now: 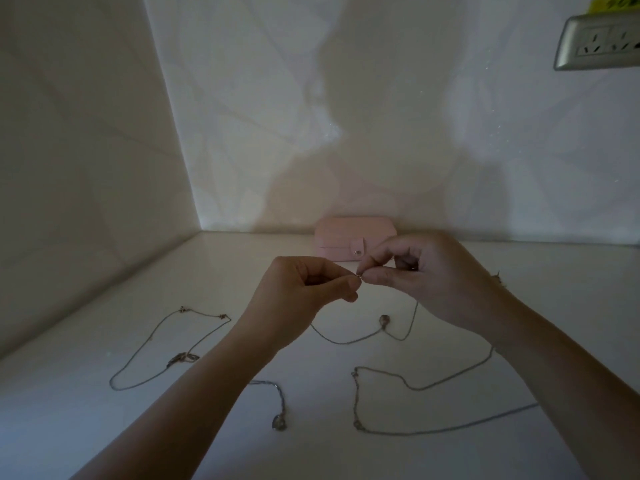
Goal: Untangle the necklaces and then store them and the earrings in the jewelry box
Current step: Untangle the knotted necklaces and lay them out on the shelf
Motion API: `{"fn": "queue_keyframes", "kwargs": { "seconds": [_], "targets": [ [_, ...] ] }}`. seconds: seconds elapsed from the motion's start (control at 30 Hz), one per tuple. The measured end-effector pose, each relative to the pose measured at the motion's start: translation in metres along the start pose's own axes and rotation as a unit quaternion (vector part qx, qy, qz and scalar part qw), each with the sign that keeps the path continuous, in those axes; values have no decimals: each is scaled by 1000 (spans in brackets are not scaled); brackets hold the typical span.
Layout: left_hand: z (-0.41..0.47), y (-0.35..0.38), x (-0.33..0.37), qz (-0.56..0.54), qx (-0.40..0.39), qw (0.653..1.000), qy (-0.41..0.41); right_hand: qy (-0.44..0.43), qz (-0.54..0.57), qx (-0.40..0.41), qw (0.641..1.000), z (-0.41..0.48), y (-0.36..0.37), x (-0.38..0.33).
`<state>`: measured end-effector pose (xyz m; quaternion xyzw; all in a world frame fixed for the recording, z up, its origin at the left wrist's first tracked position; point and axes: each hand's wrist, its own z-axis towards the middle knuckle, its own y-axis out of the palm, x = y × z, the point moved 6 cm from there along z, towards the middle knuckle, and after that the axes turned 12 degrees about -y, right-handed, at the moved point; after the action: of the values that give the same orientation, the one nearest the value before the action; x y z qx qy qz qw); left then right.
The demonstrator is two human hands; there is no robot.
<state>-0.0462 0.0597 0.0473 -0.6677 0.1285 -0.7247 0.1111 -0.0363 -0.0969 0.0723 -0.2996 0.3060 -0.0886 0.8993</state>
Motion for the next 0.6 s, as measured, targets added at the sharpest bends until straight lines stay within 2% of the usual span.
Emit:
{"fn": "queue_keyframes", "kwargs": {
  "seconds": [0.27,0.6],
  "targets": [
    [3,6,-7,-110,-87,988,-64,-35,98,29,994,3,-10,-6],
    [1,15,-10,-170,-135,971,-97,-43,92,28,994,4,-15,-12]
  ]
}}
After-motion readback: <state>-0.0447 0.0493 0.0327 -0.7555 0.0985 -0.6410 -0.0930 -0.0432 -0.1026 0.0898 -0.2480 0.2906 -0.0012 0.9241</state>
